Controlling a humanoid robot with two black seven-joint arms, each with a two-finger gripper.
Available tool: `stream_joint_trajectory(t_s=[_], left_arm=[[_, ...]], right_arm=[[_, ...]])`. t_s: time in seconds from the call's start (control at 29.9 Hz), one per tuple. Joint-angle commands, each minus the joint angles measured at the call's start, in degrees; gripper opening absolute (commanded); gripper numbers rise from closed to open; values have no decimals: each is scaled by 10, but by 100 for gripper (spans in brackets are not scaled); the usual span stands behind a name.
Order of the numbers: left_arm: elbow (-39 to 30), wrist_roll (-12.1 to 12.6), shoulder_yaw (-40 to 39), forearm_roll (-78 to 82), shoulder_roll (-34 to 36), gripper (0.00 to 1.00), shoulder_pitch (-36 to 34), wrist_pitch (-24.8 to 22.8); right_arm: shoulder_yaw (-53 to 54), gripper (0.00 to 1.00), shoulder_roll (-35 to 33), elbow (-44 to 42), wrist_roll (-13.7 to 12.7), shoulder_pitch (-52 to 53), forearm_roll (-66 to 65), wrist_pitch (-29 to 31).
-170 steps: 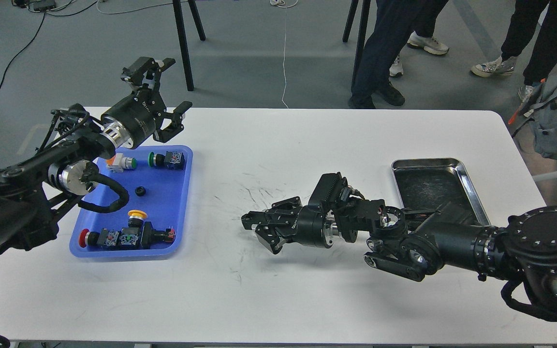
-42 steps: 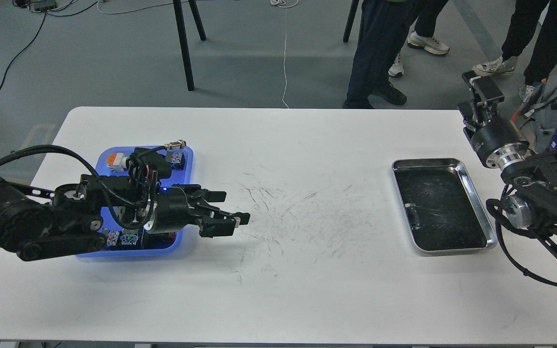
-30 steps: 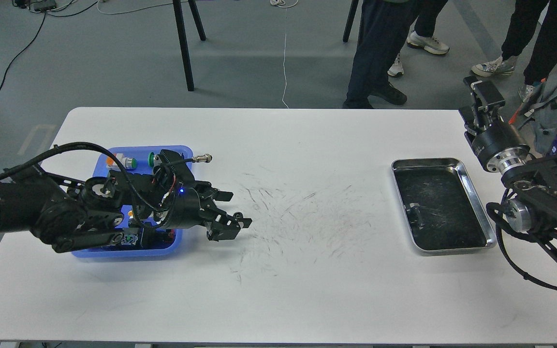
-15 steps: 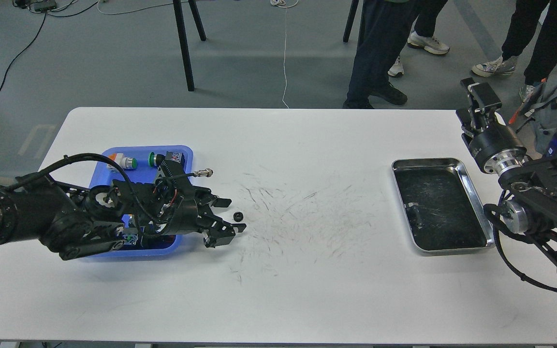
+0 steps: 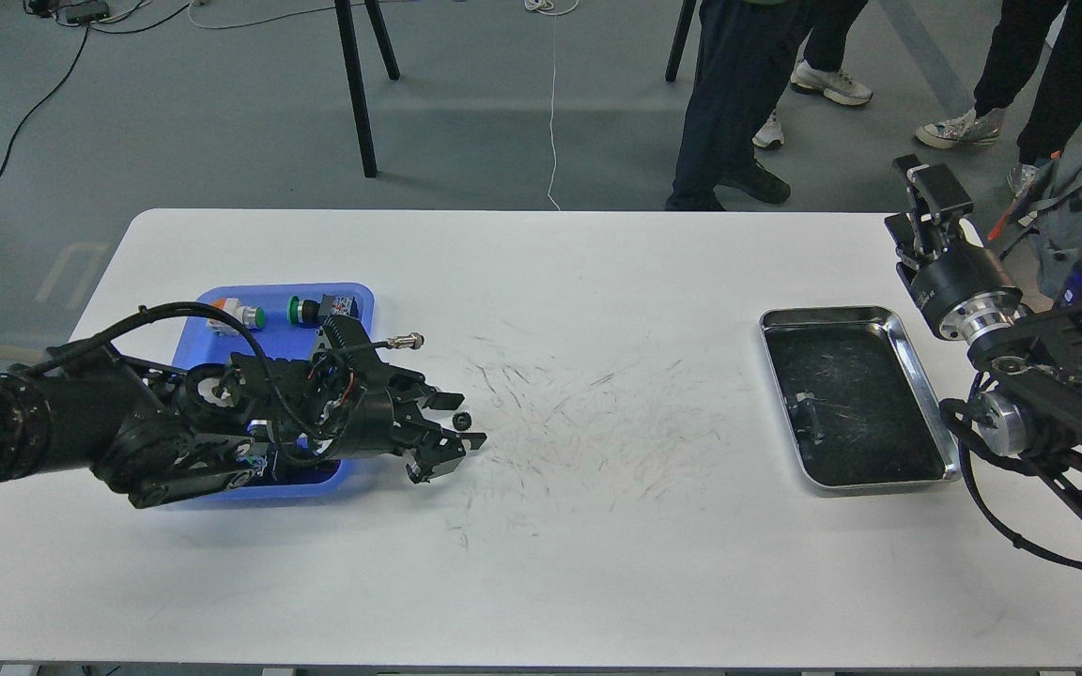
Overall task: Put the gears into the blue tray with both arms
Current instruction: 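Close the left hand around the black gear, then carry the gear into the blue tray and release it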
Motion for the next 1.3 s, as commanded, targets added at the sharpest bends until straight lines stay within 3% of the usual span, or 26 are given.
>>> stream_joint_trajectory(t_s=[0.0, 0.1, 0.57, 0.97, 1.27], left_arm=[[7, -9, 0, 0, 0, 52, 3, 0], [19, -19, 0, -1, -1, 51, 7, 0], [39, -21, -1, -1, -21, 41, 9, 1], [58, -26, 0, 0, -21, 22, 23, 1], [65, -35, -10, -8, -13, 14, 24, 2]], right_arm=[[0, 85, 1, 0, 0, 0, 0, 0], [0, 85, 1, 1, 0, 0, 0, 0], [-2, 85, -1, 1, 0, -1, 0, 0], [-2, 85, -3, 1, 0, -5, 0, 0], [-2, 85, -4, 1, 0, -6, 0, 0]])
